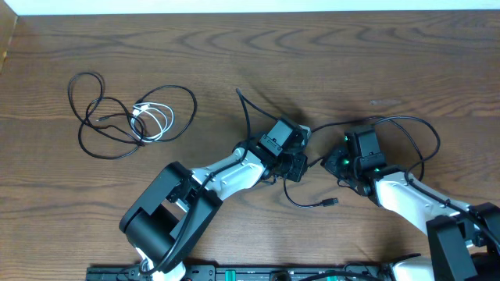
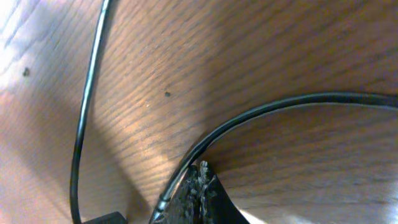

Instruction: Untangle cables

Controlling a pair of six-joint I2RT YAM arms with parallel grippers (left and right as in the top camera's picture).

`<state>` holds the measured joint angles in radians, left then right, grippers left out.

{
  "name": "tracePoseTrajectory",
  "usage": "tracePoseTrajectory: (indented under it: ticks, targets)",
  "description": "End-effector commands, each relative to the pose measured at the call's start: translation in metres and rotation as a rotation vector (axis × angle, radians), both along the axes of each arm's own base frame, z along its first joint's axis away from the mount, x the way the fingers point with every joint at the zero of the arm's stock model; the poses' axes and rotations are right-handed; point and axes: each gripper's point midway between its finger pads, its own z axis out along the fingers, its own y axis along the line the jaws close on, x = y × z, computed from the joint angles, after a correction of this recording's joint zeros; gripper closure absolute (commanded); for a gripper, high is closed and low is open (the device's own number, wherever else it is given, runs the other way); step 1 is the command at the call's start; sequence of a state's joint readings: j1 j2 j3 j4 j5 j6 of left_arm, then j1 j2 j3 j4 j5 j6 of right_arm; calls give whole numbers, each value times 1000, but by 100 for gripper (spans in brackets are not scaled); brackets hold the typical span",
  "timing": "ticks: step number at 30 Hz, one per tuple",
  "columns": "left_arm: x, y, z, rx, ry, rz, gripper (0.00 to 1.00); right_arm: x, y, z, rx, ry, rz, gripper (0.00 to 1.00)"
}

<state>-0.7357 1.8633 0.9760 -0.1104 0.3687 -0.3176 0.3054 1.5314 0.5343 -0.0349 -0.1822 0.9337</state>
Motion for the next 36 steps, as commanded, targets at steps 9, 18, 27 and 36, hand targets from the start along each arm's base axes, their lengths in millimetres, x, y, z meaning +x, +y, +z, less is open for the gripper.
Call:
tracePoseTrajectory:
  ticks: [9,18,27,36]
  targets:
    - [-18,7,-2,15,35,-69,66,-22,25,18,95,-62,285,99]
    - [5,-9,59,-111,-144,-58,64,-7,-18,90,85,-263,141,99]
    - [47,16,46,53,-310,92,58,-24,-140,76,-230,-147,-316,75]
    - [60,14,17,105,-358,70,32,-46,-164,52,-273,-2,-433,1]
